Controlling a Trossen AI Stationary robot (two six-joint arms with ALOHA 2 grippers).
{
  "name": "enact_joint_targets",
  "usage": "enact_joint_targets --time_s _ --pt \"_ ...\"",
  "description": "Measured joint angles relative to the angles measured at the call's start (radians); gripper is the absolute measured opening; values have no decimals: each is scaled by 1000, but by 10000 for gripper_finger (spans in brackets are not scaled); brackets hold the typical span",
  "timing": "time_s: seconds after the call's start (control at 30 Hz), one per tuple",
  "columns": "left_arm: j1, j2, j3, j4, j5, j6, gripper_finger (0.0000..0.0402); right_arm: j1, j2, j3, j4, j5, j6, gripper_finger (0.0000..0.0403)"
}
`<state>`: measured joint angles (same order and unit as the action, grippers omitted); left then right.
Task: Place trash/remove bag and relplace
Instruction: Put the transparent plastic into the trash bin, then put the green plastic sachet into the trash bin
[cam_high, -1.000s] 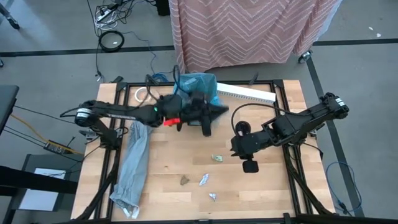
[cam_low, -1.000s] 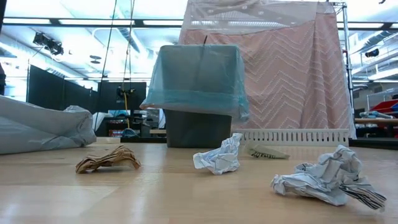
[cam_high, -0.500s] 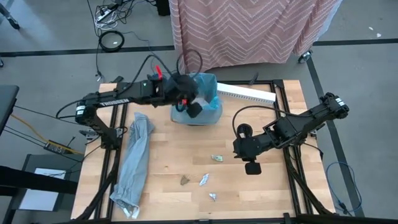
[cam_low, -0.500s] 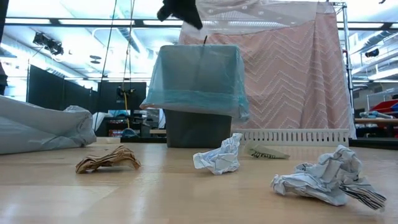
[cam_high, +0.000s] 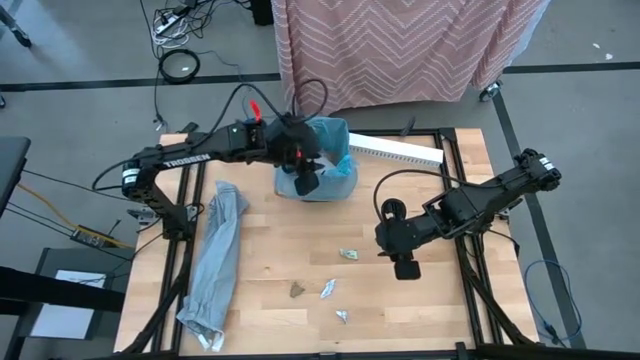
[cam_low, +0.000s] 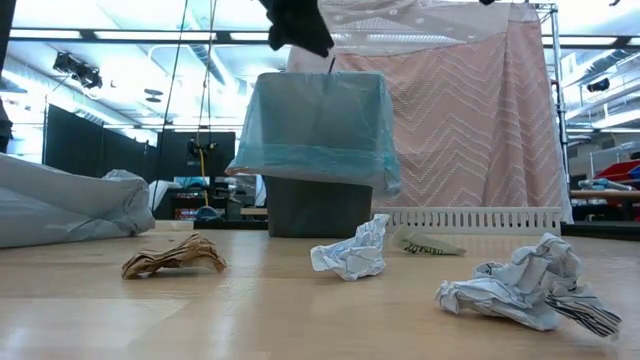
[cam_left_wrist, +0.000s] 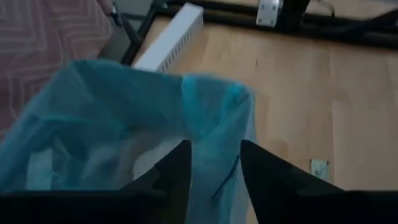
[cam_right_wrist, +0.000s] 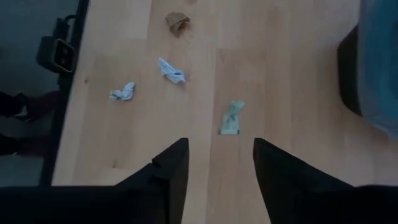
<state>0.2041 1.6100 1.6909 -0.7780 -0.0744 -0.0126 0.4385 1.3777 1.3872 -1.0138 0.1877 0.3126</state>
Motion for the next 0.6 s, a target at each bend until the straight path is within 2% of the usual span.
enact_joint_targets --time_s 0.17,0.27,0.37,0.47,0.6 --pt "8 -9 85 -9 -16 -9 162 0 -1 -20 5 43 1 188" --pt "13 -25 130 -72 -45 8 163 0 0 -60 4 45 17 195" --pt "23 -80 142 -75 -71 1 162 6 0 -120 41 45 66 199" --pt "33 -194 119 -21 -95 -17 157 14 0 -192 152 46 77 203" --pt "26 -335 5 -9 -106 -49 146 18 0 -326 423 46 76 208"
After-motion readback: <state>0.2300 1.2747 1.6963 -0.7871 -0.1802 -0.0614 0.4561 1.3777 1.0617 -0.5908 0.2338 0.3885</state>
